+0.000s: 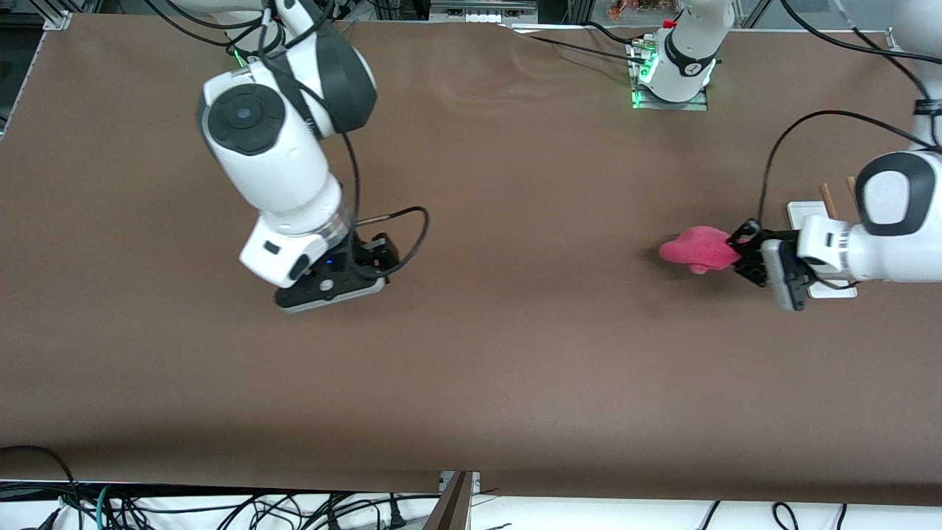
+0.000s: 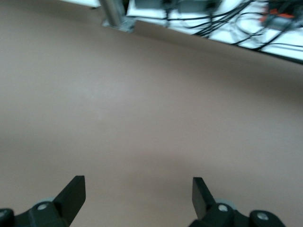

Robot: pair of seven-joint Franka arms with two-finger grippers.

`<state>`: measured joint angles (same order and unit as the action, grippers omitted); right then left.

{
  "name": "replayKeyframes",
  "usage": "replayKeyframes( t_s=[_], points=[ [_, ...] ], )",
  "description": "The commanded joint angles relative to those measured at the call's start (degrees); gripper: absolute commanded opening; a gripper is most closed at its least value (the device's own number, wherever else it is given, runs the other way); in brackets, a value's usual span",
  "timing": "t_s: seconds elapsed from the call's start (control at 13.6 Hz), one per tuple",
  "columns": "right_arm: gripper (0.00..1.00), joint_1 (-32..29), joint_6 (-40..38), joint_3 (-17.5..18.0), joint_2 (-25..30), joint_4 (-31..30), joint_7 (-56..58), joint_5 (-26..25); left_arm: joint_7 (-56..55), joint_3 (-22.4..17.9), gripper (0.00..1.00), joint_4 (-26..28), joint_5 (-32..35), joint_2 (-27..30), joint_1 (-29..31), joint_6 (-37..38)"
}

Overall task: Pass towel and hang on rack
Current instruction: 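Drape the towel over the wooden dowels with the left gripper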

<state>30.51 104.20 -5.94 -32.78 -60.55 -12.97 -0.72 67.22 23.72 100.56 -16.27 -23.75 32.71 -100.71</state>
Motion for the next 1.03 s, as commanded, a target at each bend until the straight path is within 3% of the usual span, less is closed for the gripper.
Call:
replayKeyframes(
  t_s=[0.0,0.29,0.51,0.66,0.95],
  points=[
    [1.00,-0.01,-1.28,-4.41,1.58,-0.36,3.11,0.19,-1.21,-0.69,0.00,-1.15,8.24,-0.77,5.68,2.19],
    [1.00,-2.03,-6.54,-8.64,2.72,-0.36,13.31,0.28,-1.74,-7.36,0.00,-2.99,20.64,-0.77,6.84,1.93],
    [1.00,-6.67,-7.61,-8.03,3.95,-0.45,13.76,0.46,-1.74,-10.88,0.00,-4.48,26.28,-0.86,7.28,1.57],
    [1.00,-10.28,-7.61,-6.72,6.49,-3.94,15.16,0.81,-1.74,-14.04,0.00,-6.33,27.35,-1.64,8.33,1.40],
    [1.00,-15.82,-7.70,-5.48,12.73,-12.12,17.53,0.63,-1.65,-16.60,0.00,-9.93,27.35,-5.68,8.68,1.22]
  ],
)
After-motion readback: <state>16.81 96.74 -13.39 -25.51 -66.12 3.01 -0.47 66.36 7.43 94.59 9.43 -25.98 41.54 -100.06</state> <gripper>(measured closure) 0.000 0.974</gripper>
